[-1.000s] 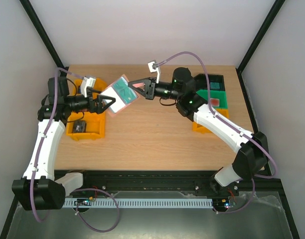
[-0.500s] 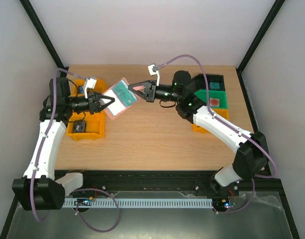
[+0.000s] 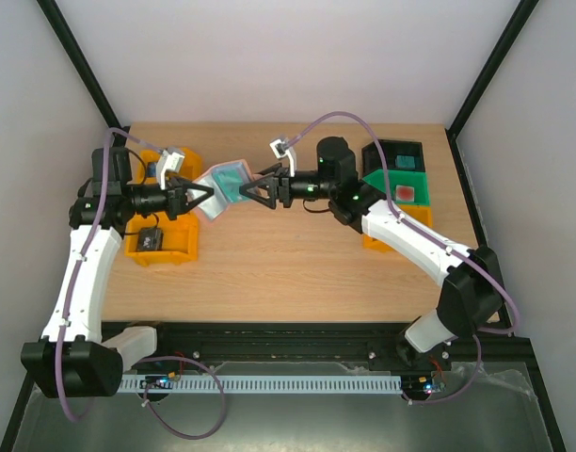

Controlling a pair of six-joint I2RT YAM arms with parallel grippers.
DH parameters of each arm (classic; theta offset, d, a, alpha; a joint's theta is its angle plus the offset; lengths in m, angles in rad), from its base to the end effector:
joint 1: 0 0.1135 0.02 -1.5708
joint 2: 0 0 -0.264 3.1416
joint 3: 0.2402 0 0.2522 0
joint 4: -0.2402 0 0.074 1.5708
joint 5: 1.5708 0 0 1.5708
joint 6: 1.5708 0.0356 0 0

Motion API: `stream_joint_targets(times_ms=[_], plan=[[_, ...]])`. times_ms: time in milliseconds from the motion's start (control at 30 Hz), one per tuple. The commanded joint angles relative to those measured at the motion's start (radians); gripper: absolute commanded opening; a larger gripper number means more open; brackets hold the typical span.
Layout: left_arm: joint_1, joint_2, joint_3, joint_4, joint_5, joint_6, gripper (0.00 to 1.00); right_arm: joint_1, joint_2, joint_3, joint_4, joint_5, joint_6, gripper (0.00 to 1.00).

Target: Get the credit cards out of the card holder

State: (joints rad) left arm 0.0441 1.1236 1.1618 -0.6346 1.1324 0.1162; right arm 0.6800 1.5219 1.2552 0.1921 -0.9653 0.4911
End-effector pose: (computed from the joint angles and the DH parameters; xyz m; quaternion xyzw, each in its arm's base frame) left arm 0.2233 -0.0224 0.3708 0.2779 0.7362 -0.4409 0.4318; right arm 0.2562 0.2449 0.3635 -0.3755 0.6166 0.6165 0.3142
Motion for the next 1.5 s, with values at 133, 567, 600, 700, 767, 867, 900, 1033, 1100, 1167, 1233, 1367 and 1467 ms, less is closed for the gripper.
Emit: stream_joint_targets(times_ms=[133,567,600,700,767,867,900,1033,1100,1167,1233,1367,1467], plan=[[-0.011,-0.01,0.047,-0.064,0.026,0.081,0.02,0.001,0.016,0.023,-0.031,0.021,-0.092,0.64],[-0.009,-0.011,0.044,-0.026,-0.07,0.026,0.18,-0.001,0.021,0.021,-0.016,0.044,-0.06,0.02],[-0.009,-0.011,0.038,0.001,-0.138,-0.009,0.27,0.0,0.018,0.019,-0.031,0.075,-0.054,0.02],[-0.002,-0.012,0.016,0.071,-0.374,-0.072,0.46,-0.001,0.021,0.029,-0.114,0.236,-0.017,0.02],[0.0,-0.012,0.006,0.099,-0.519,-0.096,0.55,0.001,0.047,0.068,-0.222,0.421,0.009,0.02],[0.005,-0.013,0.01,0.117,-0.587,-0.112,0.61,0.033,0.091,0.15,-0.414,0.694,0.011,0.02],[0.006,-0.014,0.012,0.121,-0.58,-0.118,0.61,0.052,0.1,0.168,-0.456,0.766,-0.001,0.02],[0.006,-0.018,-0.002,0.145,-0.4,-0.156,0.61,0.094,0.116,0.187,-0.476,0.857,-0.01,0.02],[0.003,-0.02,-0.049,0.202,-0.224,-0.243,0.6,0.107,0.117,0.186,-0.455,0.848,0.0,0.02],[-0.011,-0.021,-0.103,0.288,-0.088,-0.342,0.57,0.118,0.12,0.184,-0.428,0.82,0.014,0.02],[-0.035,-0.012,-0.117,0.319,-0.072,-0.37,0.56,0.123,0.125,0.179,-0.394,0.773,0.032,0.02],[-0.068,0.004,-0.145,0.364,-0.111,-0.421,0.55,0.127,0.139,0.177,-0.334,0.696,0.069,0.02],[-0.083,0.009,-0.199,0.434,-0.106,-0.499,0.54,0.129,0.142,0.173,-0.289,0.64,0.084,0.02]])
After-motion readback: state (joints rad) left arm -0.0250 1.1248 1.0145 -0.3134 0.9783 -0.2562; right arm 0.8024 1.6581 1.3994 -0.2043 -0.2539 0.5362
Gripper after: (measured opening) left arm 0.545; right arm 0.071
